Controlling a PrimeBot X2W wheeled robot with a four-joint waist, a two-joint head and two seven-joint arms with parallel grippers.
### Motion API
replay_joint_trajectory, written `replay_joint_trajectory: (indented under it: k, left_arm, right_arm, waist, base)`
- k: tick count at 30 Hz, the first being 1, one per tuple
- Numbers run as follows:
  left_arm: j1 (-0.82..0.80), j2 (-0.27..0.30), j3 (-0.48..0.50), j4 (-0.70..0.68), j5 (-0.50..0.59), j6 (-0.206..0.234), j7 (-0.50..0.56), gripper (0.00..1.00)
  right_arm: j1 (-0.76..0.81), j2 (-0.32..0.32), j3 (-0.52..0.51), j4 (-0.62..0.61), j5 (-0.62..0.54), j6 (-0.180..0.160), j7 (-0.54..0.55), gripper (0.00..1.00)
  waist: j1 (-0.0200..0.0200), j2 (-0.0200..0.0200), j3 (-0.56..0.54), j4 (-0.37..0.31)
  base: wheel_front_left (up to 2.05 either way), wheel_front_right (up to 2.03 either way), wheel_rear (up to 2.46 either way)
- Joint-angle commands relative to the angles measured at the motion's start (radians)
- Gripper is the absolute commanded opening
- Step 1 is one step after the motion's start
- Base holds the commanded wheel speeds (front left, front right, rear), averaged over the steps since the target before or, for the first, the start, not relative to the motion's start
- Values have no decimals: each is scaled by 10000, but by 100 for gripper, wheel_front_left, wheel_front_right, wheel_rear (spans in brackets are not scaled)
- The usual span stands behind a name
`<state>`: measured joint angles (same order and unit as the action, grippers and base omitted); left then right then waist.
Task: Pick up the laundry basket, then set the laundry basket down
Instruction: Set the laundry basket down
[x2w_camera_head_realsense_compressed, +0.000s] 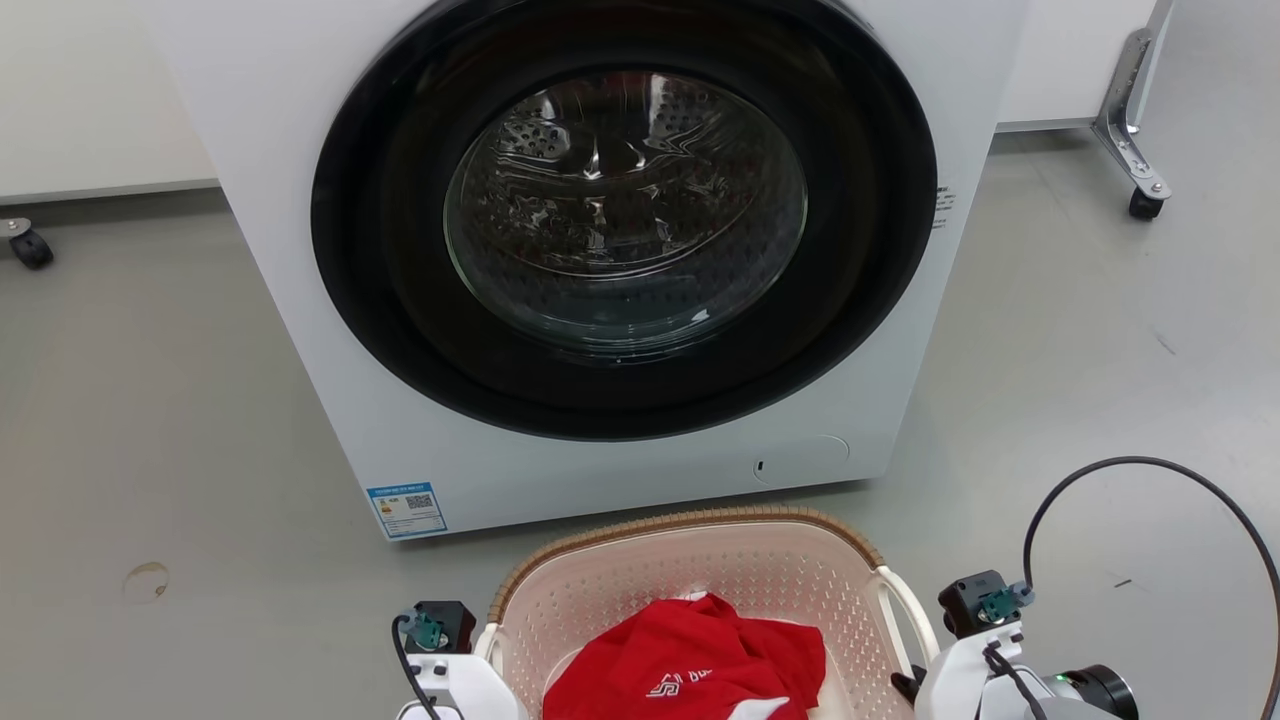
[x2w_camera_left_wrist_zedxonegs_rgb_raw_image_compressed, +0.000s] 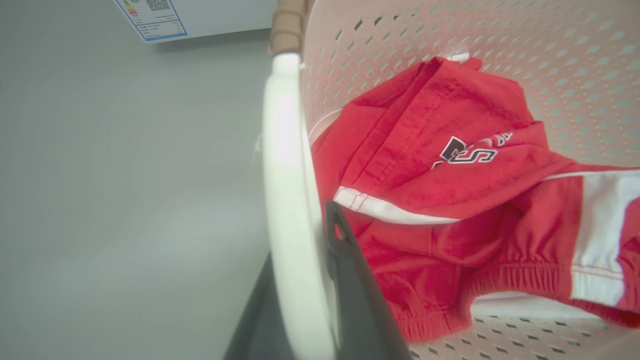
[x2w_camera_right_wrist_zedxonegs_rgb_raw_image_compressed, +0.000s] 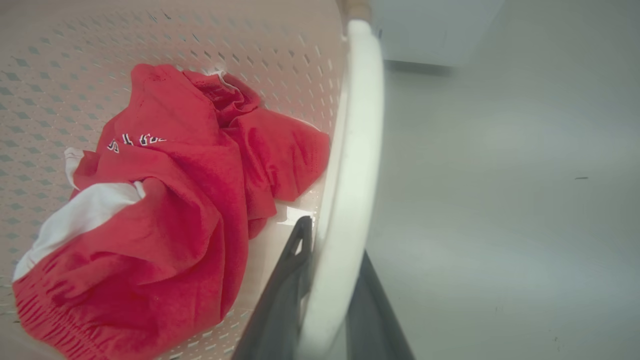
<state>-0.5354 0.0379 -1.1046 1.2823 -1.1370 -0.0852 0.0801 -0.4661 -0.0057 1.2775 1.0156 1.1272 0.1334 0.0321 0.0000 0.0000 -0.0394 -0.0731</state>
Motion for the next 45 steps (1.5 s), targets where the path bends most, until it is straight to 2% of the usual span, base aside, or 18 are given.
replay_joint_trajectory:
  k: [1,7,18,19,26,30,36,45]
  left_arm:
    - [-461,436,64,76,64,-89,-83,0]
    - [-609,423,6,79,158,115,-336,0]
    - [-2049,262,-87,-5,550,1062,-1556,0]
    - [-2049,262,-87,-5,550,1062,-1556,0]
    - [-2926,159,-117,-233,734,1590,-2457,0]
    - [-3337,137,-168,-356,898,1962,-2979,0]
    - [-3683,127,-231,-896,1030,2393,-3303,0]
    - [-4464,127,249,-1539,1669,3025,-3413,0]
  right_arm:
    - [-359,-446,-12,-4,56,-27,-187,0]
    - [-399,-449,6,-41,-153,-27,-517,0]
    - [-1324,-866,20,-92,-946,-27,-2409,0]
    - [-1324,-866,20,-92,-946,-27,-2409,0]
    - [-2238,-1329,-78,-242,-1477,-27,-2917,0]
    - [-2679,-1734,-1181,-912,-2361,-27,-2933,0]
    - [-2357,-2076,-2694,-1707,-3841,-27,-2936,0]
    - [-1965,-2060,-3901,-2306,-5137,-27,-2938,0]
  waist:
    - [0,0,55,17]
    - [0,0,482,70]
    - [0,0,3342,259]
    - [0,0,3342,259]
    - [0,0,5200,404]
    - [0,0,6057,487]
    - [0,0,7089,631]
    - [0,0,8147,706]
  base:
    - [0,0,0]
    - [0,0,0]
    - [0,0,0]
    - [0,0,0]
    - [0,0,0]
    - [0,0,0]
    - [0,0,0]
    - [0,0,0]
